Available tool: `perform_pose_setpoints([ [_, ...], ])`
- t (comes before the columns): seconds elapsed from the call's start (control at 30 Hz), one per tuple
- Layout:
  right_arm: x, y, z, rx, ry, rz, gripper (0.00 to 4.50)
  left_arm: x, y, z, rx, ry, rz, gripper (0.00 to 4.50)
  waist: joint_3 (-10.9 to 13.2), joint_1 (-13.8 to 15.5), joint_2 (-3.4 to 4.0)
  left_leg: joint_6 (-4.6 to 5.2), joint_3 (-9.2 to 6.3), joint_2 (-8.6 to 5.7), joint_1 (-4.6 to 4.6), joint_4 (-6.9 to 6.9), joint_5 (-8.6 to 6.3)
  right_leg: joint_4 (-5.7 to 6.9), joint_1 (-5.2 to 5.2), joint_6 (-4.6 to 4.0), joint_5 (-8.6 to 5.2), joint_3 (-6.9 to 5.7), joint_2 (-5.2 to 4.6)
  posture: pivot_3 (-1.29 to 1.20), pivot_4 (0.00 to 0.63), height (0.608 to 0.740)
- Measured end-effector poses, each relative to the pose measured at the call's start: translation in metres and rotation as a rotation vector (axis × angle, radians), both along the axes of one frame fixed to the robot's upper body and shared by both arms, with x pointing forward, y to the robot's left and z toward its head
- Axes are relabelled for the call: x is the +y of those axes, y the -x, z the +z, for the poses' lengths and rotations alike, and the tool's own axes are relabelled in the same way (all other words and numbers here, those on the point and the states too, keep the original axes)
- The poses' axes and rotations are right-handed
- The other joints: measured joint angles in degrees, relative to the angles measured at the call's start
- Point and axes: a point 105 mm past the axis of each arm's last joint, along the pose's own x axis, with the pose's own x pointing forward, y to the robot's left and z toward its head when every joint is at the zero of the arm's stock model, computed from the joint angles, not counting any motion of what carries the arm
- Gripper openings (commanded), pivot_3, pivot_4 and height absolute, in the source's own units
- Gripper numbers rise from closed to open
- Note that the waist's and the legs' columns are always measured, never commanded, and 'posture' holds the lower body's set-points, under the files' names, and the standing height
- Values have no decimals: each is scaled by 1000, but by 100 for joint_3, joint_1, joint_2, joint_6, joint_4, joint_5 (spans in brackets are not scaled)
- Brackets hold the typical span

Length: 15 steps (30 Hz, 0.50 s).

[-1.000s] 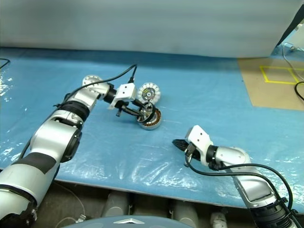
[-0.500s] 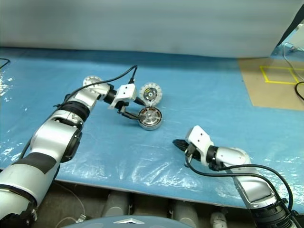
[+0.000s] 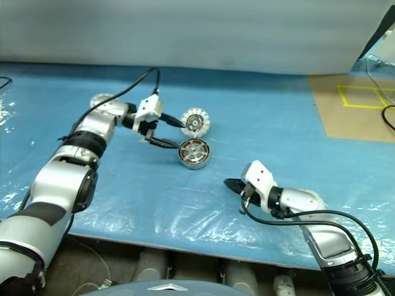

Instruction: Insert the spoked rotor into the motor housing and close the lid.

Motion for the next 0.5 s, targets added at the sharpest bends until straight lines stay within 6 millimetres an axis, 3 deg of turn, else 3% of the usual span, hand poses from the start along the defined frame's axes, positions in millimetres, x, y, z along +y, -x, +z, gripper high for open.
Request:
perform_pose_setpoints([
  [0.13,6,-17,24,-63,-31,24,0,17,24,-22,55,70,65,3581,0,-54,0,0,0,4,-10,1,0,-4,-3,-6,-4,-3,-2,0,150,740],
  [0.23,15,-27,33,-75,-66,48,0,24,36,-20,40,158,161,3581,1,-83,-1,0,2,7,-16,2,0,-4,-6,-9,-5,-5,-2,0,150,740],
  [0.37,30,-41,39,-78,-80,111,0,36,53,-22,48,219,293,3581,0,-145,3,0,18,11,-5,1,0,-1,-7,-15,-9,-2,1,0,150,740],
  [0.5,53,-61,40,-70,-116,168,0,32,66,-37,104,281,404,3581,1,-234,5,3,51,13,-7,6,1,3,-9,-18,-11,-1,1,0,150,740],
])
